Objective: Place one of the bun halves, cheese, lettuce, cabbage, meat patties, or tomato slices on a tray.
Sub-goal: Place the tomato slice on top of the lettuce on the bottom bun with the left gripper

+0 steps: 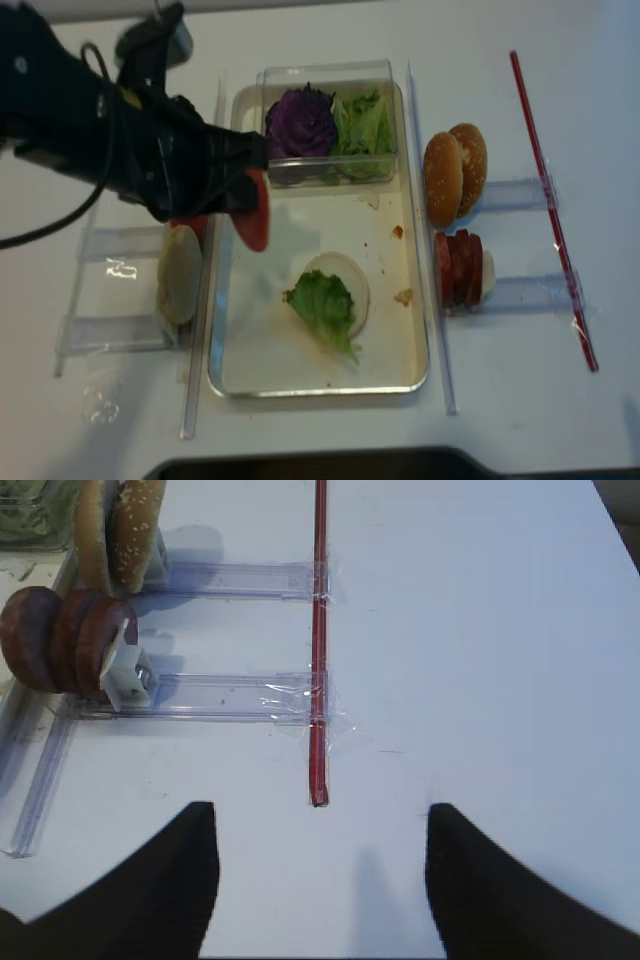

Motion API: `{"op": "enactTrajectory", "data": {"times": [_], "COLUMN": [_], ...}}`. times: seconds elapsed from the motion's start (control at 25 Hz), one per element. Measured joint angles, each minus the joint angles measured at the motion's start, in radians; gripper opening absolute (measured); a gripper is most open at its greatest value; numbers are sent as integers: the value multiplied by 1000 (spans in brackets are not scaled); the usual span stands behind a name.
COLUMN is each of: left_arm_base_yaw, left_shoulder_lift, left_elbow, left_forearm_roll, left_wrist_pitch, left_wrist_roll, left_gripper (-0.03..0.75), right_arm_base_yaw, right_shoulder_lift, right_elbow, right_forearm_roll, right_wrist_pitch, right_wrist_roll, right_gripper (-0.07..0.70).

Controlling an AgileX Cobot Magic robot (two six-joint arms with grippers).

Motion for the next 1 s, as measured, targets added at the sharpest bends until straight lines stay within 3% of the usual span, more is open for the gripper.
{"op": "enactTrajectory", "data": {"times": [0.24, 0.4, 0.52, 0.64, 1.0], "left_arm_base_yaw": [108, 186, 197, 198, 198], "left_shoulder_lift": [0, 58, 131, 194, 258], "left_elbow": [113, 164, 168, 168, 178], "left_forearm_roll": [-426, -616, -723, -810, -843], "left_wrist_pitch": [7, 148, 254, 306, 312], "left_wrist_roll": [349, 513, 611, 658, 664], "left_gripper": [111, 111, 111, 111, 111], "right_arm_base_yaw": [0, 0, 0, 0, 0], "right_shoulder_lift": [0, 0, 0, 0, 0], "right_elbow": [0, 0, 0, 0, 0], "right_forearm_roll": [0, 0, 0, -11, -17], "right_wrist_pitch": [0, 0, 0, 0, -2], "right_wrist_roll": [0, 0, 4, 18, 24], "right_gripper": [489, 489, 489, 489, 489]}}
